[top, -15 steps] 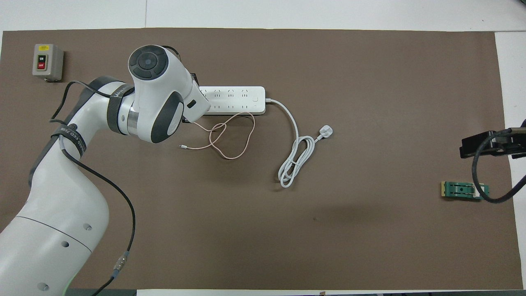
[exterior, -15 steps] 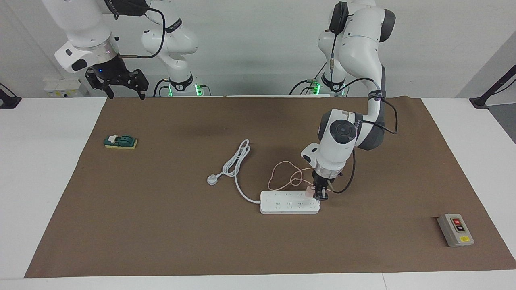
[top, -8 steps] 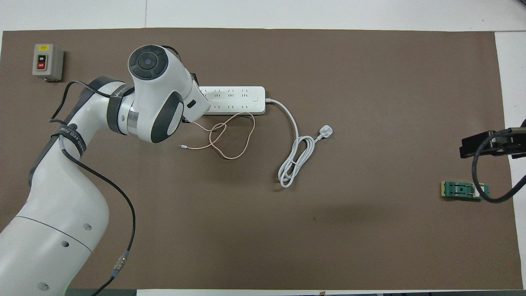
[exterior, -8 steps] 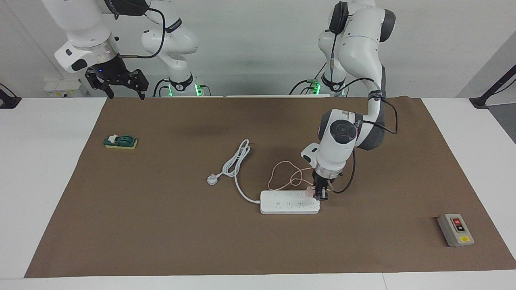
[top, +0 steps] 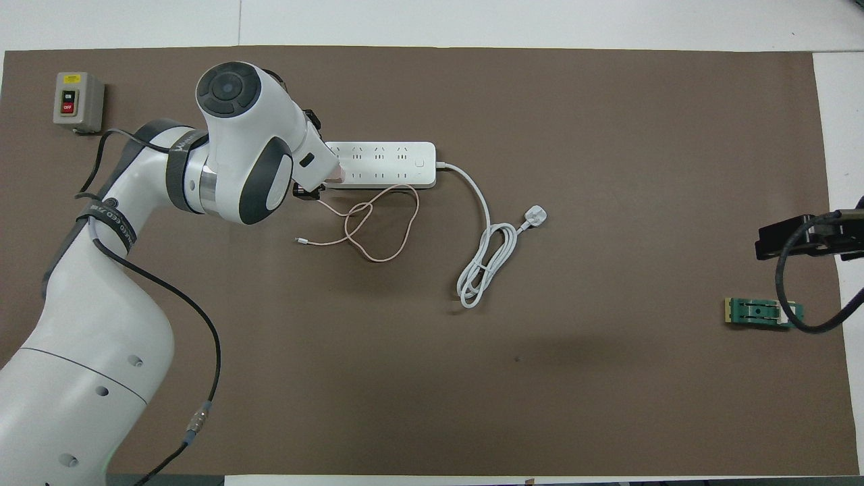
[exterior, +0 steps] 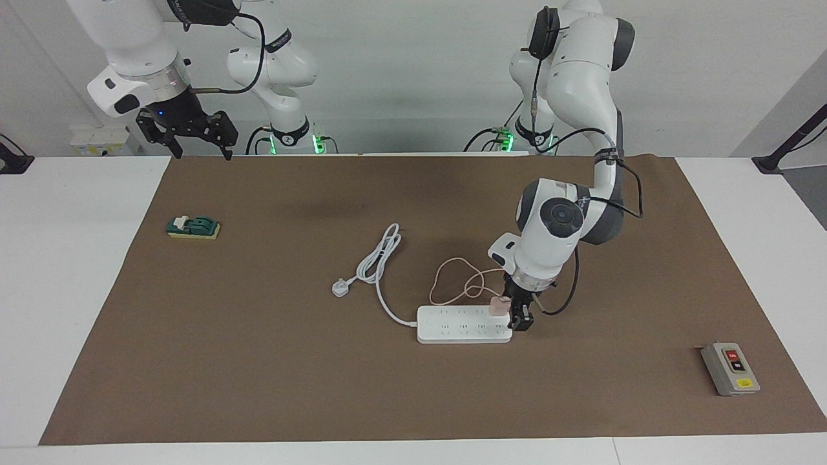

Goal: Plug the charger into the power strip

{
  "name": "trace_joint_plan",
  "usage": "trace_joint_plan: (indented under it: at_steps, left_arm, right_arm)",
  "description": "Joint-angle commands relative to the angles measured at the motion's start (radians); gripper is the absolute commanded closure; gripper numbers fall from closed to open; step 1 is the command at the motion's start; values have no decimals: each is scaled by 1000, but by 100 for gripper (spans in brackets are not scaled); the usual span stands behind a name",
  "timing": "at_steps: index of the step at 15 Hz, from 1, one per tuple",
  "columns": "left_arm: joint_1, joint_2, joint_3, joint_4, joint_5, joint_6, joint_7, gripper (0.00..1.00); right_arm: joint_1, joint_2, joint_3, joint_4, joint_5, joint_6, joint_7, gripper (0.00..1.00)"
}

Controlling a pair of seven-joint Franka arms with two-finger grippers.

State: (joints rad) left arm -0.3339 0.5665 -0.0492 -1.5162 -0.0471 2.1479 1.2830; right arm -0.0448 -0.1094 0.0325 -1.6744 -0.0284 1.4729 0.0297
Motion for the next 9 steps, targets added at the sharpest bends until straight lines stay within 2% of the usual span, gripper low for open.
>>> trace_joint_plan:
  at_steps: [1,3,9]
  left_arm:
    - [1,-36,3,16,-89,-46,-22,0]
    - [1,-71,8,17,-154,-98,-92,0]
    - [24,-259,20,13,-152,-357,-318,0]
  right_arm:
    - [-9,-10,4,-11,-11,10,-4,0]
    - [-9,-10,6,-11,-11,12,-5,0]
    - [-10,-10,6,-11,-8,9,-2,0]
